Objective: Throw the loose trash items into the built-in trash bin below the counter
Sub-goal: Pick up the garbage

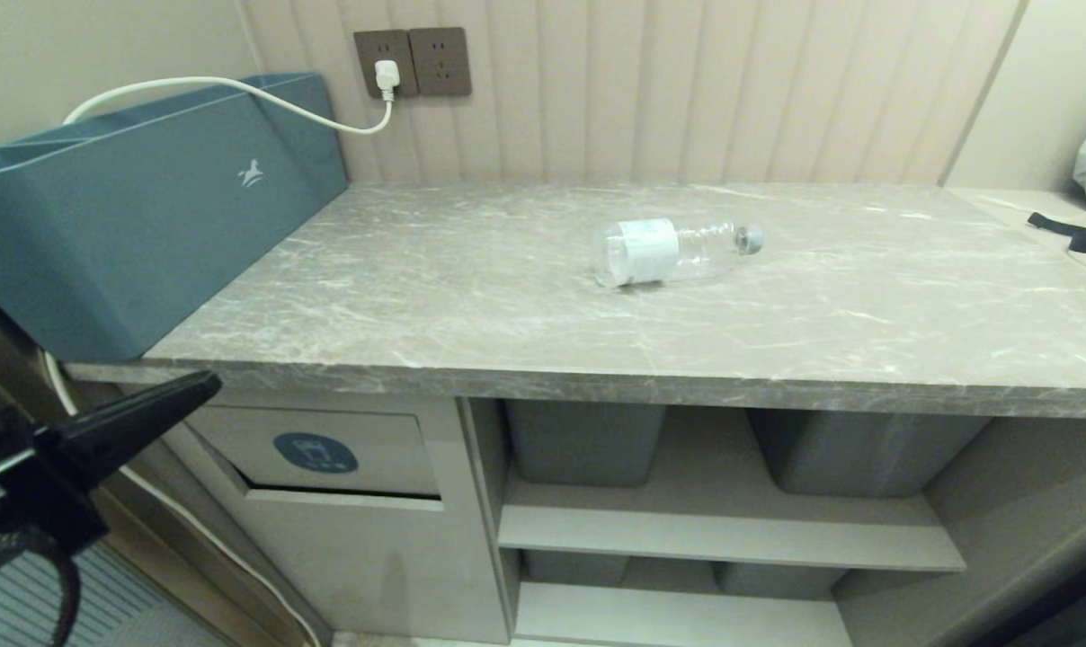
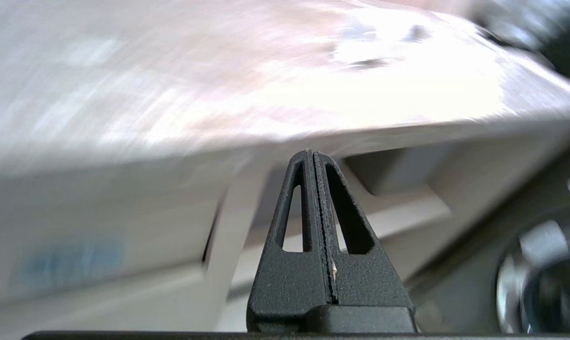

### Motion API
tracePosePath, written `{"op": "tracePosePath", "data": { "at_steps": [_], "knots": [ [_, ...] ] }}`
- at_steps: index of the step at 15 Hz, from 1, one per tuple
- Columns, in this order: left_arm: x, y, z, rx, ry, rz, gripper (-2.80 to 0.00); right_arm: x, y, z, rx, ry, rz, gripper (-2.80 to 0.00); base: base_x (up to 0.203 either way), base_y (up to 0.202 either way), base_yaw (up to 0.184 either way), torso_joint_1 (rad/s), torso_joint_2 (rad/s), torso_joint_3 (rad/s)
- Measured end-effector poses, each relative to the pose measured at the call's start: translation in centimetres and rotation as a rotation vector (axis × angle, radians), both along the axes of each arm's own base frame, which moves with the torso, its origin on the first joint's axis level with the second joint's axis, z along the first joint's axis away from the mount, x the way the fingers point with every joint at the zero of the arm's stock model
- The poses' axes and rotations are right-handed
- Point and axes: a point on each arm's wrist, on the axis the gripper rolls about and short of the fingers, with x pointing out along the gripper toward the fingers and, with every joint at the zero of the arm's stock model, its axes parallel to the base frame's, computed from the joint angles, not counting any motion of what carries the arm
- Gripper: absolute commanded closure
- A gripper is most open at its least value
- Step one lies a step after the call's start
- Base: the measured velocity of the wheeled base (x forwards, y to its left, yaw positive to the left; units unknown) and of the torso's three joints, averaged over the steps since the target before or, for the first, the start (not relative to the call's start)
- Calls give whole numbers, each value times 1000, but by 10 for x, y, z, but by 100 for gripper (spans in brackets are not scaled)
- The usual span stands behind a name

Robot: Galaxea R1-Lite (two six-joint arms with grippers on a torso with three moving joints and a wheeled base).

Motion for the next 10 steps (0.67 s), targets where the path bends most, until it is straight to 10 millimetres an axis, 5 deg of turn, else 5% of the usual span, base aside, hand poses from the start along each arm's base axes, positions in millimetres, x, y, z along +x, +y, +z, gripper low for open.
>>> {"op": "tracePosePath", "data": {
  "at_steps": [6,10],
  "knots": [
    [51,-72,53,85,-156,-224,0,0,0,0,0,0,0,0,0,0,0,0,0,0],
    [83,-108,68,139,-191,-302,0,0,0,0,0,0,0,0,0,0,0,0,0,0]
  ]
}}
